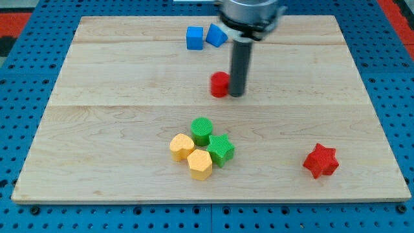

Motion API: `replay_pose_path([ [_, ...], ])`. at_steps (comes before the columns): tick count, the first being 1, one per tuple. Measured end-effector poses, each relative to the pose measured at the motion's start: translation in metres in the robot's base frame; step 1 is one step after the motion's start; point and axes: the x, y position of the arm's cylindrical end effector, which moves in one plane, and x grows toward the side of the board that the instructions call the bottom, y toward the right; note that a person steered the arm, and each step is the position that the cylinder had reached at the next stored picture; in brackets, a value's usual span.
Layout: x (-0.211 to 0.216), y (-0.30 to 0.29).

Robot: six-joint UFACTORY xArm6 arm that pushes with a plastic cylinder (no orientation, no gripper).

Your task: Place the red circle vertical to the blue cube

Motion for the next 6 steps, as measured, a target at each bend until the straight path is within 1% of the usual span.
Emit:
replay_pose_path([
  [1,-0.024,-0.020],
  [2,0.001,0.091],
  [3,0.082,0.168],
  [4,0.114,0.233],
  [5,0.179,0.232],
  [6,0.185,0.188],
])
